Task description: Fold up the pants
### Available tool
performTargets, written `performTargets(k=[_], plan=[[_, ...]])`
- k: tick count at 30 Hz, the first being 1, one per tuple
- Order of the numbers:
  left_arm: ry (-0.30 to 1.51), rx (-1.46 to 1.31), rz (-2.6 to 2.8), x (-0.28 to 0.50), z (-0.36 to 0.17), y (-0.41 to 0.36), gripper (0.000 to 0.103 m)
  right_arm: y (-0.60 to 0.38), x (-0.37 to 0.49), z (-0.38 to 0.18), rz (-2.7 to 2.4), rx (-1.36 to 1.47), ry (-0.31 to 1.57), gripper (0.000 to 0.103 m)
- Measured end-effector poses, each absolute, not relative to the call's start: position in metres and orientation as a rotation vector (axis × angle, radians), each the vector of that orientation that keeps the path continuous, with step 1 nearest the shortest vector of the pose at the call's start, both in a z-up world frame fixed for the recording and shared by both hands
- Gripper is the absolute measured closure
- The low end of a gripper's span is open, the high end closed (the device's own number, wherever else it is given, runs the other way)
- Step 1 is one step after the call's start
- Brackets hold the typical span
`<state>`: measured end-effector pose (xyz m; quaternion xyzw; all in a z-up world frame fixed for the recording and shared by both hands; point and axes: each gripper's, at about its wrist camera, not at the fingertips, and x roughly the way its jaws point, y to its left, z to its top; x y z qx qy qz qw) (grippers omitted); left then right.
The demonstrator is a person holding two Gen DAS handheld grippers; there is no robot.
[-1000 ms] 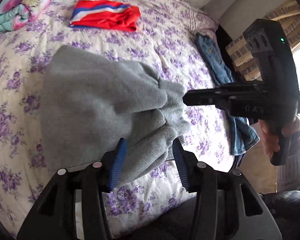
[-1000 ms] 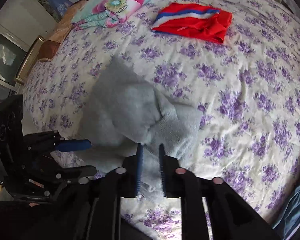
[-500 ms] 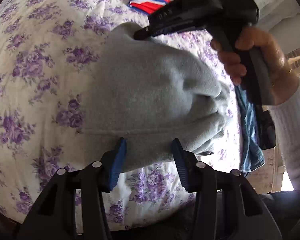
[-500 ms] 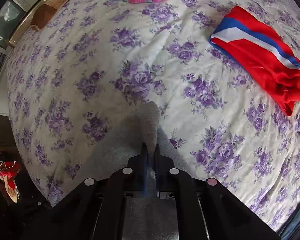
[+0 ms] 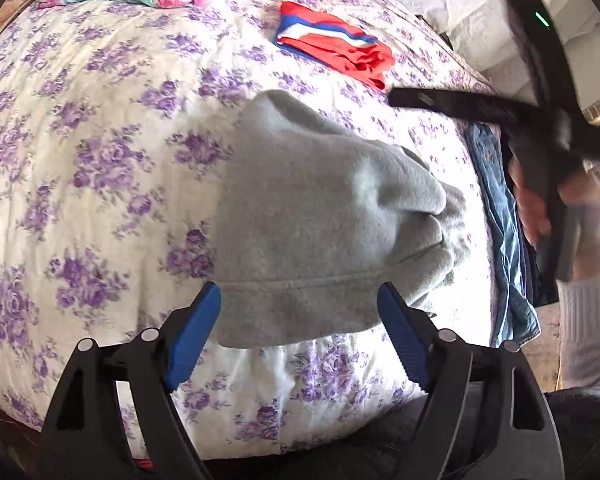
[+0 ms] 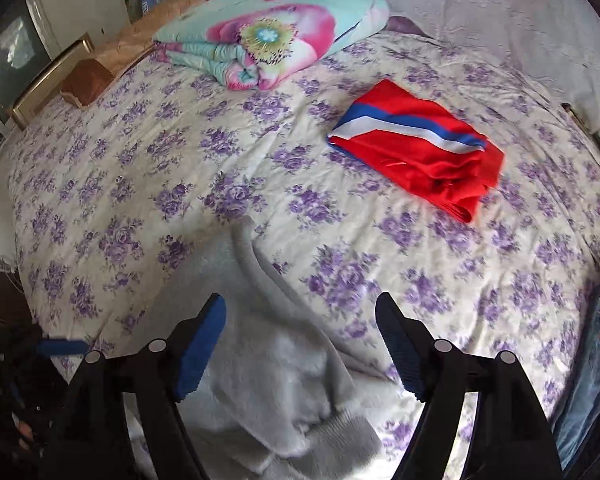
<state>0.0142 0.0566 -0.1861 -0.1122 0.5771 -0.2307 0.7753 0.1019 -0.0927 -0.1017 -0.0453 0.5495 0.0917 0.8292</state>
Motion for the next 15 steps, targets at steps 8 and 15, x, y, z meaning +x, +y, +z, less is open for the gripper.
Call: performTargets(k=[8,15], plan=[[1.318,-0.211,-0.438,0.054,-0.205,0.062,0.025,-0.151,0.0,-0.131,0.049,0.268,1.161,0.017],[1.367,-0.118,-0.439,0.054,-0.214,0.043,0.025,-0.143,-0.004,-0.172,0.038,0.36,1.177,0.017]])
